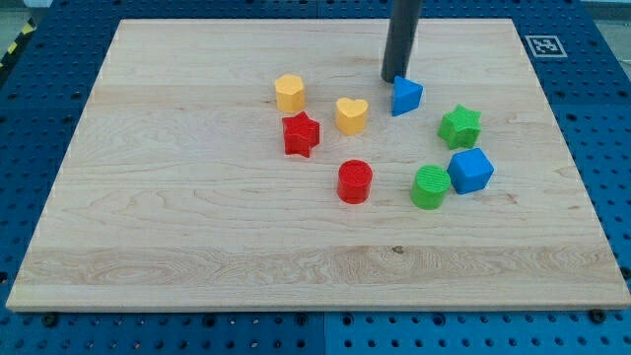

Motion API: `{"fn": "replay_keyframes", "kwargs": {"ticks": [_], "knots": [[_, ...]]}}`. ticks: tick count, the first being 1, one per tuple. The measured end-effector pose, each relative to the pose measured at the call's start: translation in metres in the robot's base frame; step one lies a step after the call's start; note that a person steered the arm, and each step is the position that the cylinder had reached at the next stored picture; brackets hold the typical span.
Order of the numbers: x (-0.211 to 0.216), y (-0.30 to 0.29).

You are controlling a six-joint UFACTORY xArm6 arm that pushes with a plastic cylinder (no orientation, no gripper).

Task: Move the heart to the bottom left of the triangle

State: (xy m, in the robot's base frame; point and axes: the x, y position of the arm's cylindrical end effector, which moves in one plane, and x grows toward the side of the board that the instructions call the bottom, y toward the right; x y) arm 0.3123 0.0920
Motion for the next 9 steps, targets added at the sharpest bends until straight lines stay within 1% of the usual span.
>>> {"fn": "replay_keyframes", "kwargs": {"ticks": [1, 2, 4, 5, 6, 8, 9], "knots": [[0.002, -0.029], [0.017, -0.057], [0.029, -0.062], [0.037, -0.079], [0.038, -0.083], [0.059, -0.083], [0.061, -0.083]]}}
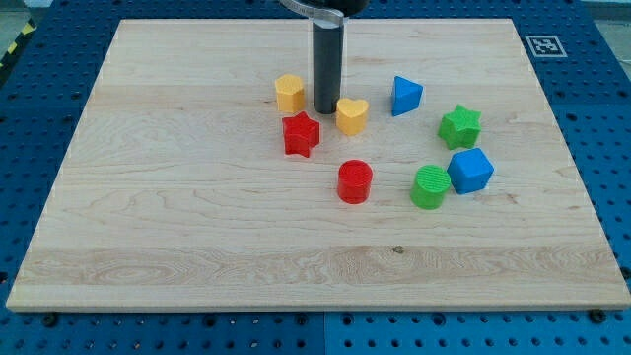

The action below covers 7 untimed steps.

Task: Move the heart to the bottom left of the triangle

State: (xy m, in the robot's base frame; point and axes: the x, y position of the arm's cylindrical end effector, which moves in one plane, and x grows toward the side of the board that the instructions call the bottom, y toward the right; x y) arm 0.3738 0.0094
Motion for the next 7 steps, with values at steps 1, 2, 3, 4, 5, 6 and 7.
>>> {"fn": "replay_keyframes", "kwargs": {"ticks": [1, 2, 3, 4, 5, 6, 7], "knots": [[0.001, 0.008], [0.011, 0.01], [0.024, 0.01], [0.024, 0.015], [0.024, 0.03], [0.024, 0.04], [0.022, 0.036]]}}
